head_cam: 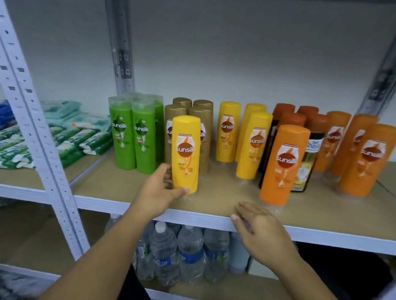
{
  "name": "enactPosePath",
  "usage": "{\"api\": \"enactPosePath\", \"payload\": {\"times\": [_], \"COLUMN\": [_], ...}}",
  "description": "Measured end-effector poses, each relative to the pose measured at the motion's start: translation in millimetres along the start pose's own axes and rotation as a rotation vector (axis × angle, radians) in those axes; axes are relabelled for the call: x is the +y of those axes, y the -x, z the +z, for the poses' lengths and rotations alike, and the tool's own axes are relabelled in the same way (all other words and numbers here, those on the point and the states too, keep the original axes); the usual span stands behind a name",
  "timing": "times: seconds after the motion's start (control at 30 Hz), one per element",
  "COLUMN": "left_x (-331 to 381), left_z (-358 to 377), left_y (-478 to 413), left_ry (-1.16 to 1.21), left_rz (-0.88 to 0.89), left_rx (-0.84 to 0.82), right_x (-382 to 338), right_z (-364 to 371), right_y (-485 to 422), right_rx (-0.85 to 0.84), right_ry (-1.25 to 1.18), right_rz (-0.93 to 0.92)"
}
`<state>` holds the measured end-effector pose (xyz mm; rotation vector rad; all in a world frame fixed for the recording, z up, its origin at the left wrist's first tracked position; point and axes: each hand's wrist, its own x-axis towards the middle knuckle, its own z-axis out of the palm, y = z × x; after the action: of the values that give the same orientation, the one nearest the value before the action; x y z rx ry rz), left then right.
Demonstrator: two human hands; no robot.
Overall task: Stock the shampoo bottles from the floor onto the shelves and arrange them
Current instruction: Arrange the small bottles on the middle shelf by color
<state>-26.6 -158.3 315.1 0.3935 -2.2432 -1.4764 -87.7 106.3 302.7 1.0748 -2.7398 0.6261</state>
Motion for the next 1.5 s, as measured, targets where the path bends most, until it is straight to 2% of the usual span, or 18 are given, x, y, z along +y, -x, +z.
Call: {"api": "enactPosePath", "payload": {"times": [0.2, 0.53, 0.63, 0.8, 1.17, 1.3, 1.4, 1.5], "left_x": [16.4, 22.0, 24.6, 24.4, 20.7, 23.1, 38.0, 66.5], "left_z": [61.1, 121.5, 129.0, 132.7, 130.7, 125.6, 120.1, 111.7], "left_y": [-7.7, -34.3, -40.6, -52.4, -61.4, -53.6, -46.6, -52.9], "left_ry": [-0.023, -0.191, -0.278, -0.327, -0.375, -0.297, -0.331, -0.451], "left_rz": [0.059, 0.143, 0.152, 0.154, 0.152, 0.184, 0.302, 0.573], "left_rx": [-0.07, 0.113, 0.177, 0.188, 0.171, 0.242, 0.373, 0.466], "right_x": [28.1, 60.3, 70.7, 81.2, 84.3, 82.7, 80.9, 78.6], "right_z": [-16.5, -16.6, -15.1, -13.1, -8.6, -10.9, -13.9, -19.0], "right_y": [21.7, 21.8, 22.0, 21.2, 24.8, 26.4, 23.8, 17.3], "right_rx": [0.101, 0.187, 0.199, 0.194, 0.24, 0.268, 0.266, 0.279], "right_ry": [-0.076, -0.108, -0.127, -0.139, -0.131, -0.141, -0.136, -0.155], "right_rz": [0.017, 0.067, 0.073, 0.064, 0.084, 0.131, 0.156, 0.204]}}
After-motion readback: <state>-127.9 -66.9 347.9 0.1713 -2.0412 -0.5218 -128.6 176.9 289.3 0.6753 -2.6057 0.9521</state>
